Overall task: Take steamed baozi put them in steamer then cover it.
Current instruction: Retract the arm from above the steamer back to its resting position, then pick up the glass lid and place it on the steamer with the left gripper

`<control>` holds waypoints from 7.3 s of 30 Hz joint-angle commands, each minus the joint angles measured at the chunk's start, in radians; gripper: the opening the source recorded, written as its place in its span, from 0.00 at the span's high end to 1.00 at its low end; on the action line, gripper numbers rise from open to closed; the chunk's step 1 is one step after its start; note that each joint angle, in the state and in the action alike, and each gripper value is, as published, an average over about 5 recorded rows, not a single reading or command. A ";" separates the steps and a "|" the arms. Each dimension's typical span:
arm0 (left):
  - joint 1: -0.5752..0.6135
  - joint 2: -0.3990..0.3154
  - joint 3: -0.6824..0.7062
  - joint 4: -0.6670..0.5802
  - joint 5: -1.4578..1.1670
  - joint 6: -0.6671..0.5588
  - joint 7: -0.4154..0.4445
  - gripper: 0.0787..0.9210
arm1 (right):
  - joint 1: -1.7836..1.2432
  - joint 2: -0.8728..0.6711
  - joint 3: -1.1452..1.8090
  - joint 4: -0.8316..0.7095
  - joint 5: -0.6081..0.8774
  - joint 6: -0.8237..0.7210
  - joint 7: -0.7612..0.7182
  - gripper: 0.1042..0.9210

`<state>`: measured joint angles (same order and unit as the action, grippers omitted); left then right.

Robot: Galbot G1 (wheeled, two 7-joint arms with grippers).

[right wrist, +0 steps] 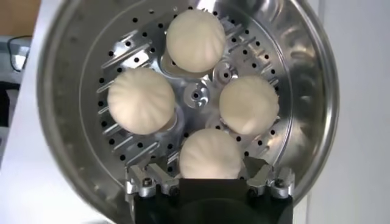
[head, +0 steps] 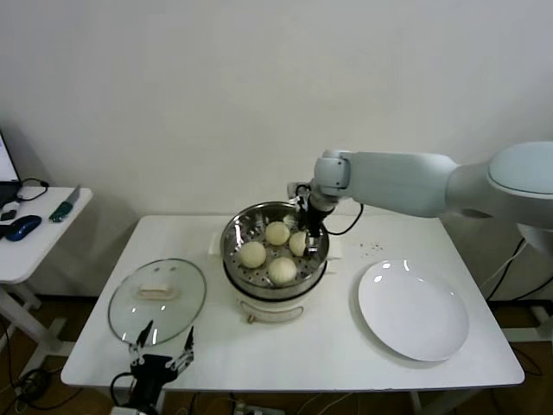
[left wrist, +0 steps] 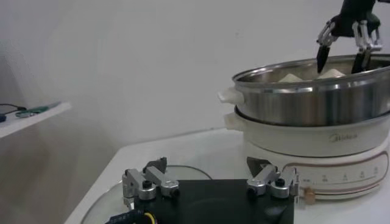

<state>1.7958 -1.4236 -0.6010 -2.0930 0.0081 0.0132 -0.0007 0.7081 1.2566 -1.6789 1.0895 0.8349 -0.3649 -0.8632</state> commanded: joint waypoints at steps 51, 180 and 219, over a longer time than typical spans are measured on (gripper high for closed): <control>-0.126 0.088 -0.047 -0.035 1.021 0.190 -0.091 0.12 | -2.046 -0.372 2.250 0.622 -0.272 0.394 0.651 0.12; -0.851 0.419 0.682 0.000 1.176 0.772 0.158 0.92 | -1.944 -0.256 2.152 0.450 -0.627 0.402 0.603 0.12; -1.018 0.028 0.809 0.440 1.344 0.772 0.179 0.92 | -1.973 -0.237 2.221 0.416 -0.649 0.434 0.594 0.12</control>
<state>0.7921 -1.3618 0.1965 -1.7100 1.3427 0.7365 0.1862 -1.2686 1.0144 0.5451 1.5132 0.1928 0.0661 -0.2681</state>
